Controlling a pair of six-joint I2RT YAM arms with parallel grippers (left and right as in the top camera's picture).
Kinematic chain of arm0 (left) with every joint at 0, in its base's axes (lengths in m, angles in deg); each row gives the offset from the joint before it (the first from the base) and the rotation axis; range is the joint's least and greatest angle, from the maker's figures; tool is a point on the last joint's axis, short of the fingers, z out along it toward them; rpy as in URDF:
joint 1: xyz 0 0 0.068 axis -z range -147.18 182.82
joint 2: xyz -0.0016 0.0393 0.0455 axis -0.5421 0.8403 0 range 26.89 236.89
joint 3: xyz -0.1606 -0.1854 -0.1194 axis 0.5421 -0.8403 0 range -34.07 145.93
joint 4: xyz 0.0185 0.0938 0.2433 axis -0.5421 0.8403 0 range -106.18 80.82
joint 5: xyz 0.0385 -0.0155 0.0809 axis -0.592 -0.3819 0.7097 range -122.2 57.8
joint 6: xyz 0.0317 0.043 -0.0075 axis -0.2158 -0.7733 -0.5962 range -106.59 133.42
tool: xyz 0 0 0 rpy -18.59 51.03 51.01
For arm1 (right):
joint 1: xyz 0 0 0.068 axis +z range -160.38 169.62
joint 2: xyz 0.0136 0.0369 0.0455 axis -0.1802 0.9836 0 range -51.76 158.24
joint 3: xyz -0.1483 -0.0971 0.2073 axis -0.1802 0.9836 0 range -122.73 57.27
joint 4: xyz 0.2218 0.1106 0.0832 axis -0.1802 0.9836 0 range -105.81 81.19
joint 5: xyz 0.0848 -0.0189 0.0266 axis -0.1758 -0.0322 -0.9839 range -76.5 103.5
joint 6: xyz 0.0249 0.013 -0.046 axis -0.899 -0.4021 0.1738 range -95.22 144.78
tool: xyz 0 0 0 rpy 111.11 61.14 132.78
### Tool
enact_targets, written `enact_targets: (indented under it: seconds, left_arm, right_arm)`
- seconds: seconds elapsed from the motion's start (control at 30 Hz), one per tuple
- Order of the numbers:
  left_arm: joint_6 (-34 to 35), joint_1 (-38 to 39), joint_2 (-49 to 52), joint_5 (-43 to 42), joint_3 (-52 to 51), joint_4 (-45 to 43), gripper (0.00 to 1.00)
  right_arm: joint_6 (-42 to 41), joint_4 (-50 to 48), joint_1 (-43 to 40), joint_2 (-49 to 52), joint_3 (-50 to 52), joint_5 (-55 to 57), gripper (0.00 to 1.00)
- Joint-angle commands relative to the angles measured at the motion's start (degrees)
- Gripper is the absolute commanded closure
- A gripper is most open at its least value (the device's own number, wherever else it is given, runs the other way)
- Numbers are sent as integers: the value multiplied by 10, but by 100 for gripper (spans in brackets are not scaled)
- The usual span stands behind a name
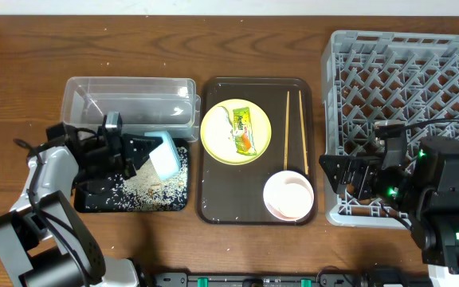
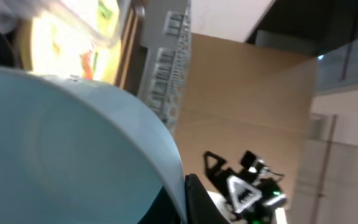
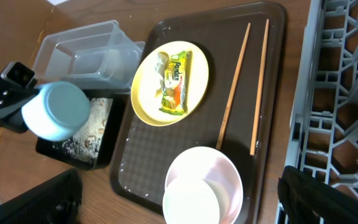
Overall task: Sort waste into correct bins and load items into the dishwasher rack
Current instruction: 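Carry the blue bowl left and tip rice onto the black tray, then return the empty blue bowl to the brown tray with left gripper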
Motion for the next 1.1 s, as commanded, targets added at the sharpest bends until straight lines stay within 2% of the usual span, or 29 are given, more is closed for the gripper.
enact_targets:
  seconds: [0.0,0.07,0.17,0.3,0.37,0.53,0.63,0.77,0.87,0.97,1.0,1.07]
  left_arm:
    - [-38,0,3,-14,-1,-21,94]
    - [-15,1,4,24,-1,-23,94]
    - [-43,17,-4,7,0,22,94]
    - [-38,60,-39,64,1,36,94]
    - [-9,95,-70,125,4,38,94]
    - [136,232,-160,346,15,-2,93]
    - [218,352,-196,526,15,-37,93]
    - [296,495,-185,731,8,-78,89]
    - [323,581,-151,801,2,-121,87]
    - [324,637,-106,812,2,-170,85]
    - [324,647,-96,813,3,-180,83]
    - [324,653,-79,818,11,-184,71]
  right_arm:
    - [12,3,-3,-1,-10,2,1]
    - [12,2,-3,-1,-10,6,1]
    - [12,2,-3,-1,-10,6,1]
    - [12,1,-3,-1,-10,15,1]
    - [12,1,-3,-1,-10,17,1]
    - [12,1,-3,-1,-10,35,1]
    - [12,1,-3,-1,-10,42,1]
    - [12,1,-3,-1,-10,42,1]
    - [12,1,-3,-1,-10,42,1]
    - [12,1,-3,-1,-10,42,1]
    - [12,1,-3,-1,-10,42,1]
    - [12,2,-3,-1,-10,42,1]
